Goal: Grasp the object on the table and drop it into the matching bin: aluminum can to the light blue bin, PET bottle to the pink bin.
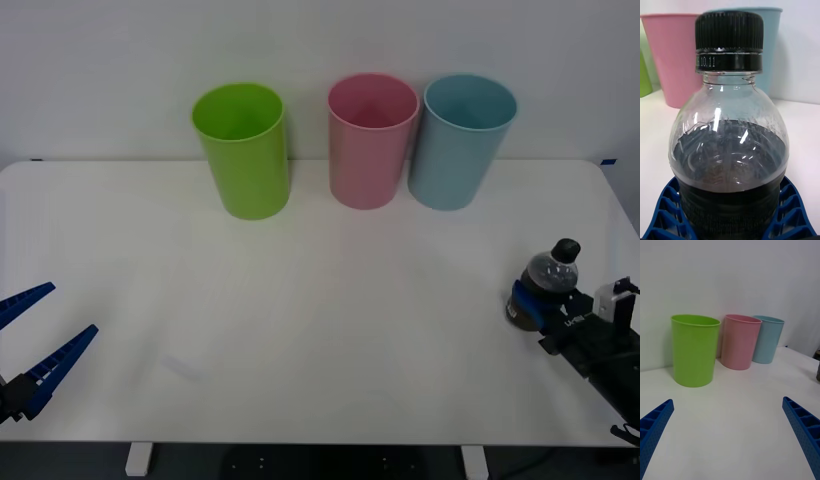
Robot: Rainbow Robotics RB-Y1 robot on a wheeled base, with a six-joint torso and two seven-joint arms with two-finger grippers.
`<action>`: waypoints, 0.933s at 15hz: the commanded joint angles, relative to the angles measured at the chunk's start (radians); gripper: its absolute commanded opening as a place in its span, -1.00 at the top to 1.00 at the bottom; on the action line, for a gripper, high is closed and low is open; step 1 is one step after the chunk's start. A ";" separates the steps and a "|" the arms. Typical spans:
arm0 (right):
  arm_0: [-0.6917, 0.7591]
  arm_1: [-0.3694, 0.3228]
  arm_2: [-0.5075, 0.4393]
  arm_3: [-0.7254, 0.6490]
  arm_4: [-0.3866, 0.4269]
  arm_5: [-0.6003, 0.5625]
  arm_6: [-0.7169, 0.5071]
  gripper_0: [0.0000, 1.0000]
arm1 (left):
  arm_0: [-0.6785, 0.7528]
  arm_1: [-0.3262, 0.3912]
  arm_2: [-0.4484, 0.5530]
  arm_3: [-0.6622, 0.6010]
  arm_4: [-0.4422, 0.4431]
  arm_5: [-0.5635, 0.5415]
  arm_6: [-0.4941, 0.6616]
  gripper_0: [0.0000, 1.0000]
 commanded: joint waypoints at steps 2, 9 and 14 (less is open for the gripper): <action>0.054 0.000 0.006 -0.144 0.020 0.025 -0.145 1.00 | 0.000 0.000 0.000 0.000 0.000 0.000 0.000 -1.00; 0.078 -0.002 0.001 -0.348 0.081 0.028 -0.420 1.00 | 0.000 0.000 0.000 0.000 0.000 0.000 0.000 -1.00; 0.060 -0.037 0.007 -0.469 0.089 0.030 -0.600 1.00 | 0.000 0.000 0.000 0.000 0.000 0.000 0.000 -1.00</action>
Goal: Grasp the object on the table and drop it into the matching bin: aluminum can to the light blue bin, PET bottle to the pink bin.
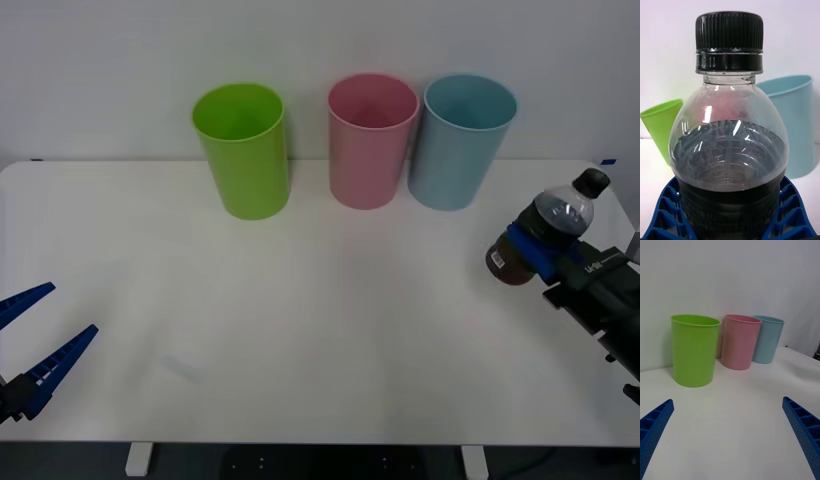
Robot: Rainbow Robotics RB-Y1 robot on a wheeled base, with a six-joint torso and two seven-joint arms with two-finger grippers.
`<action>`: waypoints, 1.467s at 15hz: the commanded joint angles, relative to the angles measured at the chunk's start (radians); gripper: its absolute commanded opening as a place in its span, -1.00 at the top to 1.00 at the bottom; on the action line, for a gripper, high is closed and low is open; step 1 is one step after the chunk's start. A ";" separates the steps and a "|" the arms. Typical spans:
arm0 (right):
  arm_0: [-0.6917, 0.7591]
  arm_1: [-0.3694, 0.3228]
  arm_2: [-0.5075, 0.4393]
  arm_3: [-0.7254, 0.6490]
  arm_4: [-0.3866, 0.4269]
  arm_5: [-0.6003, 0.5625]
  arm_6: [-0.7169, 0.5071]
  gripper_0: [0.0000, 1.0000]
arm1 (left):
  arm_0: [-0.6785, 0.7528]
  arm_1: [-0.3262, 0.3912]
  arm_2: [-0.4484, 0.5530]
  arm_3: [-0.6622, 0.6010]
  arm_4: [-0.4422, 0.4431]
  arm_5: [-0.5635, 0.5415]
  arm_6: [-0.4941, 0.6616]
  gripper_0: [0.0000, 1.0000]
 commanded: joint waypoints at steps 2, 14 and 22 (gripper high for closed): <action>-0.044 -0.034 0.010 -0.064 0.000 0.000 -0.121 1.00 | 0.000 0.000 0.000 0.000 0.000 0.000 0.000 -1.00; -0.413 -0.234 0.203 0.043 0.000 0.052 -0.139 1.00 | 0.000 0.000 0.000 0.000 0.000 0.000 0.000 -1.00; -0.691 -0.206 0.287 0.296 0.074 0.052 -0.103 1.00 | 0.000 0.000 0.000 0.000 0.000 0.000 0.000 -1.00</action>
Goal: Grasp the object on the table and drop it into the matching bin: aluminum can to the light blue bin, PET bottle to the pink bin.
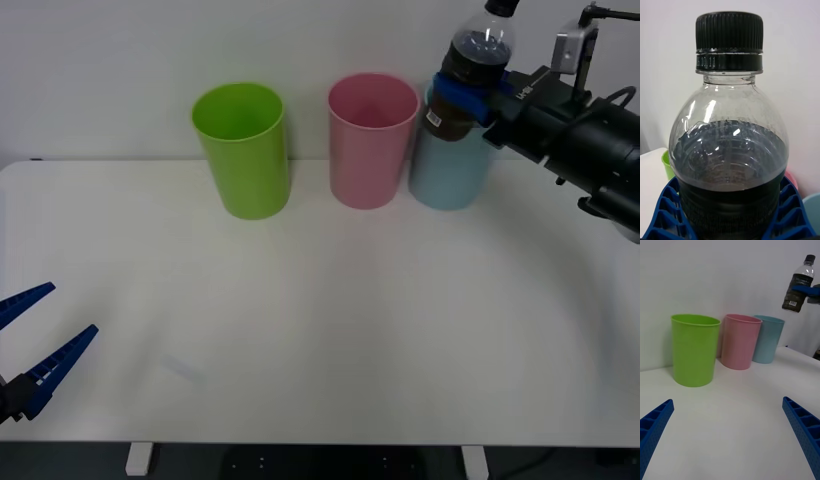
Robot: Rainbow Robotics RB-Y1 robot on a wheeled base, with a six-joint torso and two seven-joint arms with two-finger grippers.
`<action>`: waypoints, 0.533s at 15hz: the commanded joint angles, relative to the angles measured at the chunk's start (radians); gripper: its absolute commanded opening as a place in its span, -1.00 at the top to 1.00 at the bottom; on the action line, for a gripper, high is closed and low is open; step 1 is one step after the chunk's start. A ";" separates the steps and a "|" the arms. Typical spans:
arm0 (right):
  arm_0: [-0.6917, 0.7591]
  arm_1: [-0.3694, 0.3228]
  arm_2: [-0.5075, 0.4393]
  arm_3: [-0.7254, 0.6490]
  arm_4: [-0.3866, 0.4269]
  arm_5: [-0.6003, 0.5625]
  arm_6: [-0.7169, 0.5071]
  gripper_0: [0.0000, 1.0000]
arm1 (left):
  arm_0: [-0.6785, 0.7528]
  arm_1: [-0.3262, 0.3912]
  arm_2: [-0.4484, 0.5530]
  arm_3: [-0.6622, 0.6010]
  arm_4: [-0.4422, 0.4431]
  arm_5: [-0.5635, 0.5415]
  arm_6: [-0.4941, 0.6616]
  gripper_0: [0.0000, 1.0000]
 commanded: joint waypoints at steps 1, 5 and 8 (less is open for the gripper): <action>-0.081 0.037 0.005 0.086 0.058 0.000 0.005 1.00 | 0.000 0.000 0.000 0.000 0.000 0.000 0.000 -1.00; -0.216 0.123 0.007 0.261 0.138 0.005 0.022 1.00 | 0.000 0.000 0.000 0.000 0.000 0.000 0.000 -1.00; -0.316 0.183 0.008 0.398 0.181 0.035 0.042 1.00 | 0.000 0.000 0.000 0.000 0.000 0.000 0.000 -1.00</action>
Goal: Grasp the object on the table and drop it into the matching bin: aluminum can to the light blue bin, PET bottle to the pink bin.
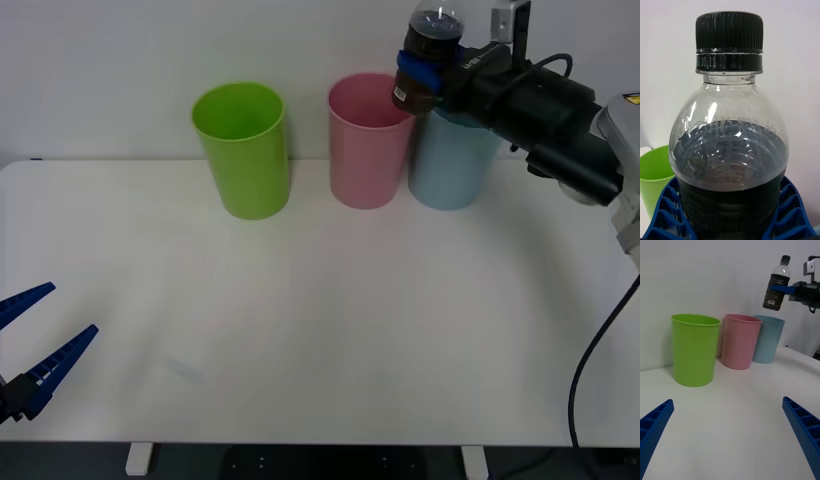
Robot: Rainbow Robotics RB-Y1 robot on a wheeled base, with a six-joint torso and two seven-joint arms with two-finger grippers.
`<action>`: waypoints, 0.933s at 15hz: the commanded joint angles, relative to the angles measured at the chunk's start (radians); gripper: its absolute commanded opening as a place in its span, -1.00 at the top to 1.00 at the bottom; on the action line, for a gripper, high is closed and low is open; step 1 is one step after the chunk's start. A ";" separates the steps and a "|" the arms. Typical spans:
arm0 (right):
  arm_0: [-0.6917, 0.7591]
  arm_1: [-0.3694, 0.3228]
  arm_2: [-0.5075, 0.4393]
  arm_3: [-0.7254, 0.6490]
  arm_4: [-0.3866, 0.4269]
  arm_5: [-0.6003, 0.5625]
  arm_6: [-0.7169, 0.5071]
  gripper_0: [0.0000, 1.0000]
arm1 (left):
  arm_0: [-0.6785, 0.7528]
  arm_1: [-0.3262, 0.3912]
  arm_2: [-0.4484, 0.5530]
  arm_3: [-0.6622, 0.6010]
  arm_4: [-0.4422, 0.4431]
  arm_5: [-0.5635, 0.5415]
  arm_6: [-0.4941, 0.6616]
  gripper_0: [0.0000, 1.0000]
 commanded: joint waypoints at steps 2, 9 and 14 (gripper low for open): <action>-0.099 0.067 0.000 0.137 0.045 0.054 0.027 1.00 | 0.000 0.000 0.000 0.000 0.000 0.000 0.000 -1.00; -0.141 0.170 0.000 0.200 0.120 0.233 0.064 1.00 | 0.000 0.000 0.000 0.000 0.000 0.000 0.000 -1.00; -0.142 0.207 0.000 0.200 0.142 0.325 0.088 1.00 | 0.000 0.000 0.000 0.000 0.000 0.000 0.000 -1.00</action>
